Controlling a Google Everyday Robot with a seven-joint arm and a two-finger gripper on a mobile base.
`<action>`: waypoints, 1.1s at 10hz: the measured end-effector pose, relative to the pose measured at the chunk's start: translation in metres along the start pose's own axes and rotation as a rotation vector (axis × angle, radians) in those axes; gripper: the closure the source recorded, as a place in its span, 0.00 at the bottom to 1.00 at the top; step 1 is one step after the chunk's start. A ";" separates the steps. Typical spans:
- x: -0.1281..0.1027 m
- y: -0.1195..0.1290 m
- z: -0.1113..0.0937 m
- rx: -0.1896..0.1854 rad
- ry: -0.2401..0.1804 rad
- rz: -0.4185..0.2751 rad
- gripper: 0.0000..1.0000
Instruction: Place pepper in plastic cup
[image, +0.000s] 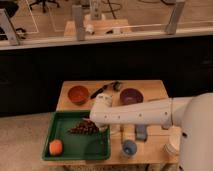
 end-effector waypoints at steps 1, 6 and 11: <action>0.002 -0.003 -0.002 0.006 -0.005 0.010 0.43; 0.003 -0.013 -0.006 0.006 -0.013 0.007 0.43; 0.000 -0.013 0.004 -0.003 -0.003 -0.013 0.43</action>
